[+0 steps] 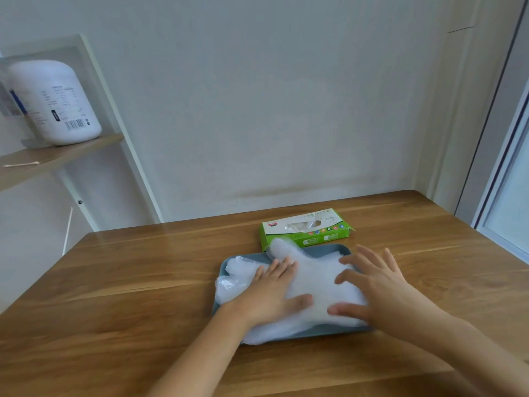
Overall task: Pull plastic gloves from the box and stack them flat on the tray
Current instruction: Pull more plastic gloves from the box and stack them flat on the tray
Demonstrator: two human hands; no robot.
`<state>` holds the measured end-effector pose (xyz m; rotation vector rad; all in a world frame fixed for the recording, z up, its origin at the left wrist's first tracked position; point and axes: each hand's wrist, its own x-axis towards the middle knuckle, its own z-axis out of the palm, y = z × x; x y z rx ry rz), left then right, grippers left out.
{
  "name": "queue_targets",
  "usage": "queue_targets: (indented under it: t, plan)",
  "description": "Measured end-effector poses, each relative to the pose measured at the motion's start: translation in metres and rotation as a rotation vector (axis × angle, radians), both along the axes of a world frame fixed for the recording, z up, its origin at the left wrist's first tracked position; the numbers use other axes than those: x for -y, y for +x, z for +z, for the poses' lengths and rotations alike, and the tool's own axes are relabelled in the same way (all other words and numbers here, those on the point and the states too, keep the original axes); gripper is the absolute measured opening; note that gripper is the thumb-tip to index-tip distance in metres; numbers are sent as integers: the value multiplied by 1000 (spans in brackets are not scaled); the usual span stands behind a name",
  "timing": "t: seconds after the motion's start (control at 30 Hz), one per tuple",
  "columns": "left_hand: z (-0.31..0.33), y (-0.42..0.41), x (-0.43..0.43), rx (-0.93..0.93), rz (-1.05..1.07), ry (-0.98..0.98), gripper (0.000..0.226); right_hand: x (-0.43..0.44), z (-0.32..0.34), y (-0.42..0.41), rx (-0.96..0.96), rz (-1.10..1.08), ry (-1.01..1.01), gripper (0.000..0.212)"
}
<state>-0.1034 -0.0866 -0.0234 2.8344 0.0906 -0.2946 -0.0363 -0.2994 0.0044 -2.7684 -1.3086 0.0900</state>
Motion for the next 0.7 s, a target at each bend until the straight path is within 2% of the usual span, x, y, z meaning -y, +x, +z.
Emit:
queue_targets:
  t: [0.07,0.1,0.17,0.2,0.3,0.37,0.53,0.7]
  plan:
    - [-6,0,-1,-13,14,34,90,-7,4,4,40,-1,152,99]
    - [-7,0,-1,-12,21,52,93,-13,6,5,56,39,201,91]
    - [-9,1,1,-16,29,59,97,-30,3,10,82,128,169,53]
    - [-9,1,1,-16,32,56,99,-38,0,11,75,177,106,44]
    - [-11,0,0,-11,32,61,103,-47,-4,14,-81,221,-131,57]
    - [-10,-2,-4,-17,36,55,108,-43,-2,20,-166,209,-218,66]
    - [0,-16,-27,-102,76,95,111,-24,-1,43,-205,170,-315,90]
    - [32,-23,-50,-311,109,218,120,-21,19,47,-298,92,-409,101]
